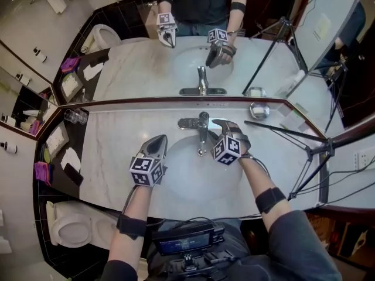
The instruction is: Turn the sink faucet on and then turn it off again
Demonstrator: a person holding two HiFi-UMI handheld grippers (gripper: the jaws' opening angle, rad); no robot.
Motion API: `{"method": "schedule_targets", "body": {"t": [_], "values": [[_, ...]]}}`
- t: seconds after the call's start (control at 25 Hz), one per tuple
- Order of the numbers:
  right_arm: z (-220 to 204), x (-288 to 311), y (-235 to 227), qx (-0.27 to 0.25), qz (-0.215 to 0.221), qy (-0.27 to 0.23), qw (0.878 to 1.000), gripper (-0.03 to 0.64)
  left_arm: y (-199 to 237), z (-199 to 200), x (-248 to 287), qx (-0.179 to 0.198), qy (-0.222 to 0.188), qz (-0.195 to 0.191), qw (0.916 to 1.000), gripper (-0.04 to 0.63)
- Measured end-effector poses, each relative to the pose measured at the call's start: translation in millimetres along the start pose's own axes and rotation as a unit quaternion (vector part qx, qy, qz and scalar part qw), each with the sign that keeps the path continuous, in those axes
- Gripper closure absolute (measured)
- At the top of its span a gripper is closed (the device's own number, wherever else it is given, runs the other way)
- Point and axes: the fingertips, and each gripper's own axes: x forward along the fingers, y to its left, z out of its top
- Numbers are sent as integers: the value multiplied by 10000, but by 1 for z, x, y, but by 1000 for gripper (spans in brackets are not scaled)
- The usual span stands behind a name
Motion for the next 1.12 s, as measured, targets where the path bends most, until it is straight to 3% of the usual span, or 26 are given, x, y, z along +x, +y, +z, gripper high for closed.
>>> {"method": "schedule_targets", "body": {"t": [0.64,0.68,1.12], "values": [[6,61,18,-1455,417,312,9880,416,19,-15,0,-126,94,183,9997,595],[7,63,20,-1501,437,329,9872,443,21,-16,-1,-138,100,193,9997,595],[7,63,23,-1734,243,424,9836,472,22,-23,3,-216,137,186,9995,595]]}}
